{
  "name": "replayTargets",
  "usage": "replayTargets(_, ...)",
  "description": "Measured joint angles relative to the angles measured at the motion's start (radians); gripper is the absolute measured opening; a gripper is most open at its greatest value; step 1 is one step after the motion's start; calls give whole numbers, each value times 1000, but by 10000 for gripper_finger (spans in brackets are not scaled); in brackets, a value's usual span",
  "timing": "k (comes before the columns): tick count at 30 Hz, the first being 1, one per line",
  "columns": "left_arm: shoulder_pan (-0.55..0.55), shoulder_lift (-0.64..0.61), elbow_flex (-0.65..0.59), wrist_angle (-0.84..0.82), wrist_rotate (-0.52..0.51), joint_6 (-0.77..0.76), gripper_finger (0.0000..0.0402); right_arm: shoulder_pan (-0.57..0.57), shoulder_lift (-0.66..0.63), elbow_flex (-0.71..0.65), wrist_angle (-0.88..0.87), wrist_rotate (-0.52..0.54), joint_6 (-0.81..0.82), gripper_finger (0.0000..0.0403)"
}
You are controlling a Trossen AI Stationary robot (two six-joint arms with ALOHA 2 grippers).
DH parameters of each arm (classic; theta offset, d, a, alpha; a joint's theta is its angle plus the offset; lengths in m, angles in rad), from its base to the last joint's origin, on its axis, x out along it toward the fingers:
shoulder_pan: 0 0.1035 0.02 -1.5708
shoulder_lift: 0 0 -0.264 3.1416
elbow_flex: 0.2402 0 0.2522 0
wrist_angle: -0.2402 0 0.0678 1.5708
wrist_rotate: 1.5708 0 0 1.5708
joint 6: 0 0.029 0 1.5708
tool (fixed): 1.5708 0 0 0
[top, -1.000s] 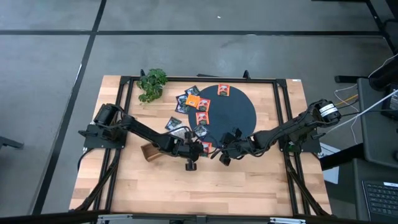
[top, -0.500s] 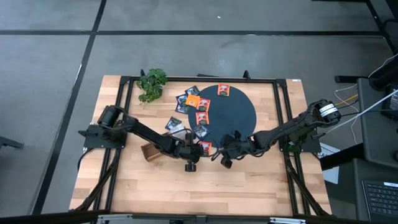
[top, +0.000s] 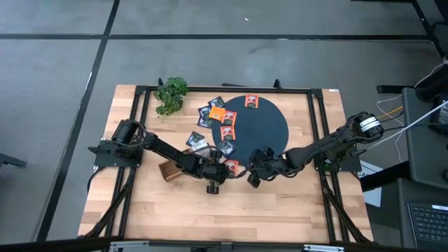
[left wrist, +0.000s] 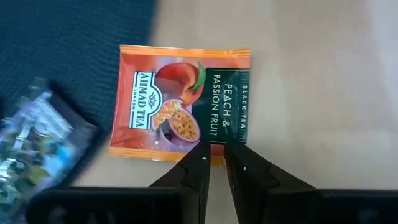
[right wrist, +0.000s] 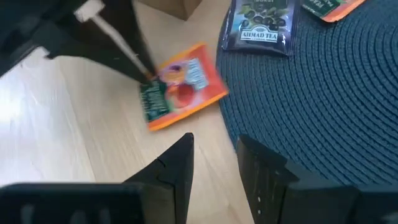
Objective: Pick & Place Tea
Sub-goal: Put the orange tea bag into the middle section of the wooden organizer
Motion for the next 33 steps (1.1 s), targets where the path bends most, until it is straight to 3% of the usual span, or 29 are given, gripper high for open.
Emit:
replayTargets(9, -44, -2, 1, -57, 1, 50, 51, -4, 24, 0, 46, -68, 72, 124)
replayTargets(15, -84, -2, 0, -73, -11, 107, 51, -13, 157, 0, 269, -214, 92, 124)
replayTargets(20, -115, -3, 0, -81, -17, 133, 51, -17, 246, 0, 355, -238, 112, 127)
replayTargets(33, -142, -1, -3, -71, -58, 143, 21, -49, 299, 3, 488, -273, 149, 222)
